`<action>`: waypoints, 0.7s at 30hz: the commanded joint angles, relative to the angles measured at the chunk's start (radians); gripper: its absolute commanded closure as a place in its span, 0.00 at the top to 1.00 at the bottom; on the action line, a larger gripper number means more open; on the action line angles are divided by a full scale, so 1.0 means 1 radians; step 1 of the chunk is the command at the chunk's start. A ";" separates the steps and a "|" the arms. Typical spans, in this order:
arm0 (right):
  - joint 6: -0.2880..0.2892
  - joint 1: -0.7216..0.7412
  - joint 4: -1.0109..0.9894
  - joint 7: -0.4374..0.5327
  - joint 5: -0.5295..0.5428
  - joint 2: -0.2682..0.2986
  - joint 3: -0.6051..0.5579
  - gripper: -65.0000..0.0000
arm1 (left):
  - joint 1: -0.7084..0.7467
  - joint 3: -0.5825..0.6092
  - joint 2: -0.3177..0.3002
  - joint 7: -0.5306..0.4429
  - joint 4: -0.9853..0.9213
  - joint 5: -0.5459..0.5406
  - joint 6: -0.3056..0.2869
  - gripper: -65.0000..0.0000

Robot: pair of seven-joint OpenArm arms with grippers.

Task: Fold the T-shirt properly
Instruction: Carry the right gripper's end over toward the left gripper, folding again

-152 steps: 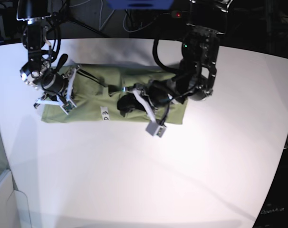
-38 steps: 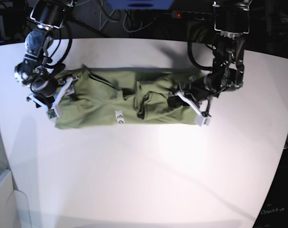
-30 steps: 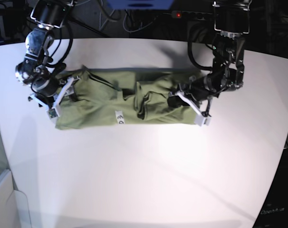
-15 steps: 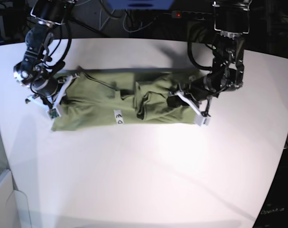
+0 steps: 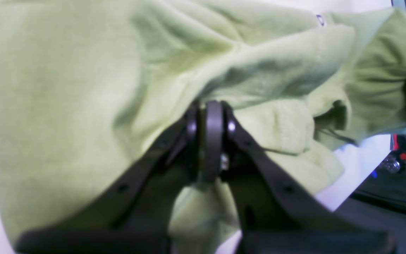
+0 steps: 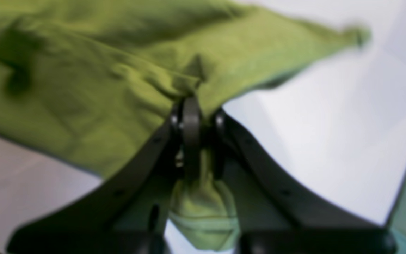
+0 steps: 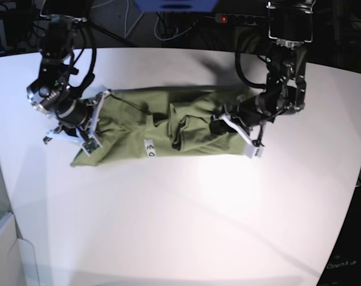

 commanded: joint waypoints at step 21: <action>-0.139 0.096 0.013 -0.117 0.008 0.007 -0.500 0.00 | -0.009 0.006 0.002 0.006 0.010 0.015 0.007 0.04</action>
